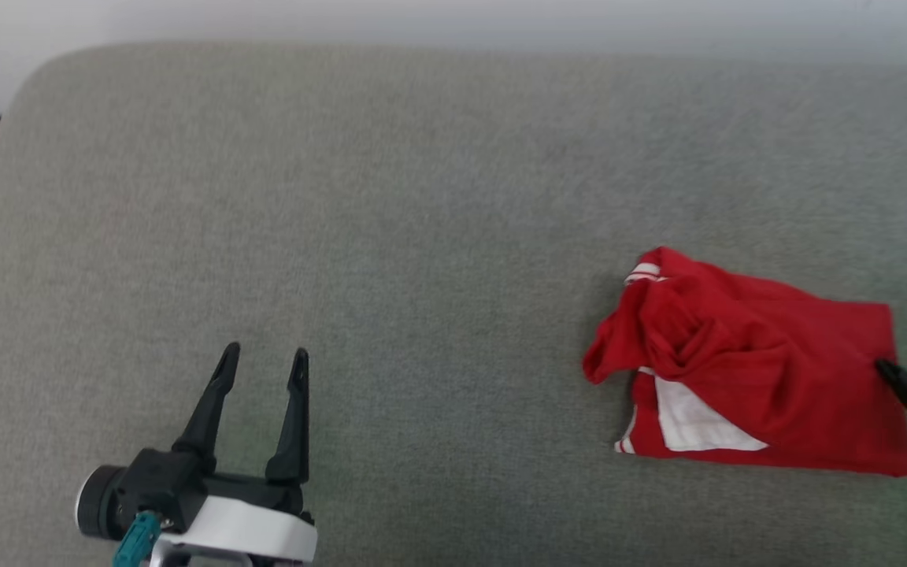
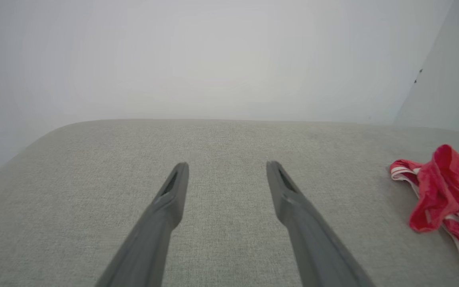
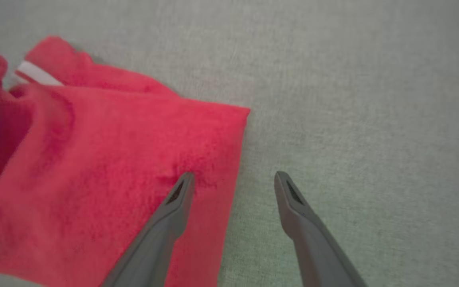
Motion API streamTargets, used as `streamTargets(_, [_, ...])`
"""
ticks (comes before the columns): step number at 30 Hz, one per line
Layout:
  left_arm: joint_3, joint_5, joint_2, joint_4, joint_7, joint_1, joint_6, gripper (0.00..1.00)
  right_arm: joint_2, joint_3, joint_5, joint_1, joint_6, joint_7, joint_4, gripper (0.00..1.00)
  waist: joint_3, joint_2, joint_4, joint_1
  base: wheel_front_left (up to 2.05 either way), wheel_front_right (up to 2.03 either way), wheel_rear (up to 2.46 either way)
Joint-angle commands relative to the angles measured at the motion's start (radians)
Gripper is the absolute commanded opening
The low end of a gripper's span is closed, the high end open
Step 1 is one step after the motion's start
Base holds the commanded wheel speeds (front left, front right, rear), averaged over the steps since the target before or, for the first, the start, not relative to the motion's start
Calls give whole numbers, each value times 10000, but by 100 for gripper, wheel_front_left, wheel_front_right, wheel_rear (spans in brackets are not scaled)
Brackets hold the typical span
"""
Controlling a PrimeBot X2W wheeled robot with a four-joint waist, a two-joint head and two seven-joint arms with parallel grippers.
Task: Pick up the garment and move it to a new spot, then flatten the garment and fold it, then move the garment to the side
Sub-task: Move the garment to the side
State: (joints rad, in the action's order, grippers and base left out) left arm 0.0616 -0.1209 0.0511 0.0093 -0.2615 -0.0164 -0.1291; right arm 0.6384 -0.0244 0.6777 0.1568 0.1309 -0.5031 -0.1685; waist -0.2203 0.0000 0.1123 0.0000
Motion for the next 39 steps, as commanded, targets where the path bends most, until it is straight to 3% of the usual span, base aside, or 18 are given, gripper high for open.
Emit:
streamTargets(1, [28,-83,1,25,-50,164,-5,100,154,-133,152,173,-5,-268,8,100,-352,0,217,0,0,0,0])
streamTargets(5, [194,-212,1,64,-50,447,84,100,435,-703,830,558,-4,-1305,-83,100,-755,0,337,0,0,0,0])
streamTargets(9, [354,-259,0,92,-50,683,119,100,601,-1351,990,606,-5,-1678,-376,100,-1047,0,478,0,0,0,0])
streamTargets(10, [385,-269,1,114,-50,751,120,100,580,-1496,1051,548,-5,-1765,-513,95,-1083,0,507,0,0,0,0])
streamTargets(11, [429,-242,-2,164,-50,841,118,100,500,-1776,1160,483,-4,-1790,-750,18,-1113,0,537,0,0,0,0])
streamTargets(12, [438,-210,-1,201,-50,886,118,100,392,-1822,1244,490,-4,-1712,-863,0,-1110,0,532,0,0,0,0])
streamTargets(19, [295,17,3,238,-50,1055,77,100,253,-1577,1487,823,-30,-682,-1272,0,-1023,0,4,0,0,0,0])
streamTargets(30, [459,533,193,137,-50,2141,-9,100,1205,-163,1183,1646,-11,869,-1700,0,-1838,0,-1662,0,0,0,0])
streamTargets(39, [1372,428,1109,-195,-50,4517,-18,100,2106,959,124,3550,-7,2578,-3971,0,-3331,0,-2194,0,0,0,0])
